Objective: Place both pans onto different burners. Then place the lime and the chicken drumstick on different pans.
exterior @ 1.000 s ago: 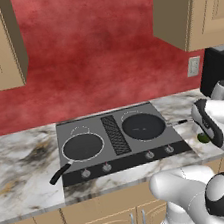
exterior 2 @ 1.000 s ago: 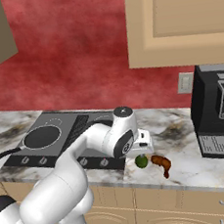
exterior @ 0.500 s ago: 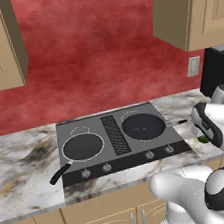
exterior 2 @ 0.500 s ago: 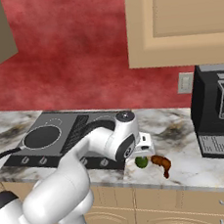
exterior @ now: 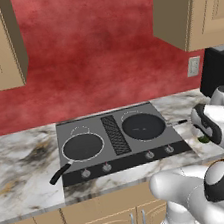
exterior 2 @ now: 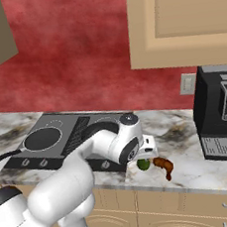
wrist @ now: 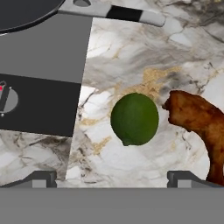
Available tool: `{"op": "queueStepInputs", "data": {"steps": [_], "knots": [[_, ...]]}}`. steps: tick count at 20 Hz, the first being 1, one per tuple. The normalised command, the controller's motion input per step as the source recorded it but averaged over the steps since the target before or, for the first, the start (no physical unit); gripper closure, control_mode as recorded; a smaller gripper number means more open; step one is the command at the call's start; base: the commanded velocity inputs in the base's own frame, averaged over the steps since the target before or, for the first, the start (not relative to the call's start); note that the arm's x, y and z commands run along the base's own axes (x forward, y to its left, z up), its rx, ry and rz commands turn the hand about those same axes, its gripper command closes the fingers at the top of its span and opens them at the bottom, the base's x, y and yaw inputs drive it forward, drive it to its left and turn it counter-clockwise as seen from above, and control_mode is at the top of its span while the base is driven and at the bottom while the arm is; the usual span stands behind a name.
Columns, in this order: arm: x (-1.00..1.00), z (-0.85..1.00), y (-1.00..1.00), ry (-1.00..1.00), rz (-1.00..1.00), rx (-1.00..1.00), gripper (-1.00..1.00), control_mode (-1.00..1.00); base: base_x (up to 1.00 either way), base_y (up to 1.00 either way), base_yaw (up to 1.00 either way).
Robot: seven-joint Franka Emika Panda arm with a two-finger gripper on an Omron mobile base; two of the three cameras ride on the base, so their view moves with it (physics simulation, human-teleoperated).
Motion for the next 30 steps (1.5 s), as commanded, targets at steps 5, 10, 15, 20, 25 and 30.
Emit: {"op": "queueStepInputs", "data": {"steps": [5, 10, 15, 20, 25, 30], "knots": [[0.06, -0.11, -0.1, 0.0, 0.02, 0.0, -1.0, -1.0, 0.0, 0.0, 0.0], [0.14, -0.1, -0.04, 0.0, 0.02, 0.0, -1.0, -1.0, 0.0, 0.0, 0.0], [0.08, -0.09, -0.04, 0.0, 0.01, 0.0, -1.0, -1.0, 0.0, 0.0, 0.0], [0.07, -0.08, -0.06, 0.0, 0.02, 0.0, -1.0, -1.0, 0.0, 0.0, 0.0], [0.11, -0.11, -0.01, 0.0, 0.01, 0.0, -1.0, -1.0, 0.0, 0.0, 0.0], [0.11, -0.1, 0.0, 0.0, 0.0, 0.0, -1.0, -1.0, 0.0, 0.0, 0.0]]}}
